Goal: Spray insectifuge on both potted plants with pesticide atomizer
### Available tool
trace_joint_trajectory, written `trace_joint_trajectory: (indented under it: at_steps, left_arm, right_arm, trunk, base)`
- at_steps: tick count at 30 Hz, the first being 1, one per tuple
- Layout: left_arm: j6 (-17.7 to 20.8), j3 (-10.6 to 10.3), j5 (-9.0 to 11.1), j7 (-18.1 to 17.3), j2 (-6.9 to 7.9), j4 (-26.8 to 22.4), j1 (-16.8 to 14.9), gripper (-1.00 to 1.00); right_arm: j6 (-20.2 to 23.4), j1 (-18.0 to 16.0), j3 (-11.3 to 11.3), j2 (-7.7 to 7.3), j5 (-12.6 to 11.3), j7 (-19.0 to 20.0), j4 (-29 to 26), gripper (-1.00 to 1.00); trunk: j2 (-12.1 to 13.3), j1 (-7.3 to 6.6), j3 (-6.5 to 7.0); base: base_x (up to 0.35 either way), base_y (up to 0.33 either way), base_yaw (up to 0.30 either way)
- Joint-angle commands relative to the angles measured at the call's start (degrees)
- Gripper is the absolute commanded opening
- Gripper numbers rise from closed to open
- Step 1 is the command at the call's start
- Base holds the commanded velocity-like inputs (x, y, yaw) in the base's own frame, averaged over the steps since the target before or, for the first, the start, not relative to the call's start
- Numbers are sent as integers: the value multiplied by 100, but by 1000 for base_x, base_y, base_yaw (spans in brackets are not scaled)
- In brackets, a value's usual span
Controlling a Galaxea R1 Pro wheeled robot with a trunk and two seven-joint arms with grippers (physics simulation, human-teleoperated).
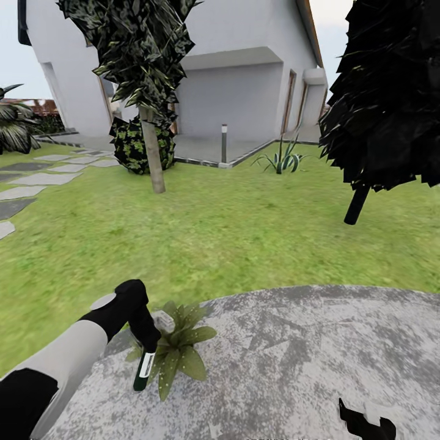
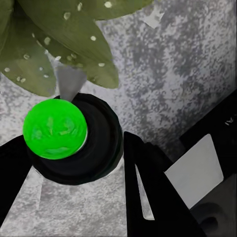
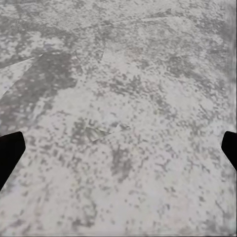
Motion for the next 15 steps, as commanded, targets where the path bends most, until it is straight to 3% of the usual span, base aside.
trace_joint_trajectory:
  at_steps: [1,5,7,11,15]
  left_arm:
    - [42,-26,-41,-97,-45,-11,-100,-100]
    - [19,-47,-53,-473,-87,-4,-460,-100]
    - [17,-103,-51,-519,-88,15,-495,-100]
    - [-1,-890,-41,-683,-52,59,-434,-100]
    - [-9,-1082,-32,-752,-66,60,-430,-100]
  right_arm:
    - [-21,-7,-49,1,9,41,2,100]
    - [-21,-6,-49,1,9,41,1,100]
    - [-21,-5,-49,1,9,42,-3,100]
    - [-21,-6,-49,1,9,41,-3,100]
    - [-21,-7,-49,1,9,40,-4,100]
  trunk:
    - [-2,-1,-5]
    - [-2,-1,-5]
    - [-2,-1,-5]
    - [-2,-1,-5]
    - [-2,-1,-5]
  base:
    - [0,0,-144]
    - [0,0,-34]
    - [0,0,-3]
    - [0,0,0]
    - [0,0,0]
